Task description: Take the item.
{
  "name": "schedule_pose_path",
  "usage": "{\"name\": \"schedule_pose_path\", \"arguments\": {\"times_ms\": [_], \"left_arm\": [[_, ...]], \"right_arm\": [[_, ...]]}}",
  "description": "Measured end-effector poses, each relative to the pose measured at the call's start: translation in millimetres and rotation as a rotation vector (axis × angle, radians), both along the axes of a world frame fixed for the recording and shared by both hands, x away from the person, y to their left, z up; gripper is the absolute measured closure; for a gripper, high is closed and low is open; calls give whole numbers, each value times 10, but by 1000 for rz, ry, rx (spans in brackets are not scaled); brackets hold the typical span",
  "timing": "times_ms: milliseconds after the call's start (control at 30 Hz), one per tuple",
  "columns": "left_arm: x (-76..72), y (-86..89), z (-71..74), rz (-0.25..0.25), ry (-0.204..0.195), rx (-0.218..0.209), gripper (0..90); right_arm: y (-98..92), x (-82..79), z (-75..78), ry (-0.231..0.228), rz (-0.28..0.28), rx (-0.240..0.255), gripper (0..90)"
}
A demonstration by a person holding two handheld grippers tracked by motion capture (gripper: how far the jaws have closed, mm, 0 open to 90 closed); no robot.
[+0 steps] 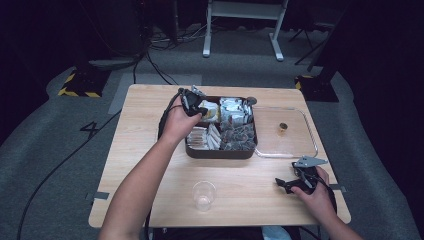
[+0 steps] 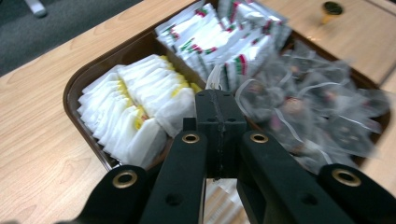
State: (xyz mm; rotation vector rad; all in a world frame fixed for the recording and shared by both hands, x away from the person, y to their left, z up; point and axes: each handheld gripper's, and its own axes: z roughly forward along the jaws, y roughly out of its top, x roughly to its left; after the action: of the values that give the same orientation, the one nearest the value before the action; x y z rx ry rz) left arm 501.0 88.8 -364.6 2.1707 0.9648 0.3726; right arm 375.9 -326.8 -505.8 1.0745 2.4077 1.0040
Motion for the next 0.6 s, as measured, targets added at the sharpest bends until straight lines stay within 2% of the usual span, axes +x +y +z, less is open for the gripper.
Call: {"name": "schedule_pose_path", "arguments": {"times_ms": [133, 167, 200, 333, 600], "left_arm": [[-176, 4, 83, -23, -13, -9, 900], [-272, 3, 123, -32, -21, -19, 900], [-272, 3, 123, -32, -21, -19, 900], [-479, 15, 201, -49, -28, -50, 900], [-839, 81, 310, -85, -41, -82, 900]], "right_arm": [[0, 0, 0, 0, 0, 0, 3], [0, 0, 0, 0, 0, 0, 3], [0, 0, 0, 0, 0, 0, 3], [0, 0, 0, 0, 0, 0, 3], [0, 0, 0, 0, 0, 0, 3]]}}
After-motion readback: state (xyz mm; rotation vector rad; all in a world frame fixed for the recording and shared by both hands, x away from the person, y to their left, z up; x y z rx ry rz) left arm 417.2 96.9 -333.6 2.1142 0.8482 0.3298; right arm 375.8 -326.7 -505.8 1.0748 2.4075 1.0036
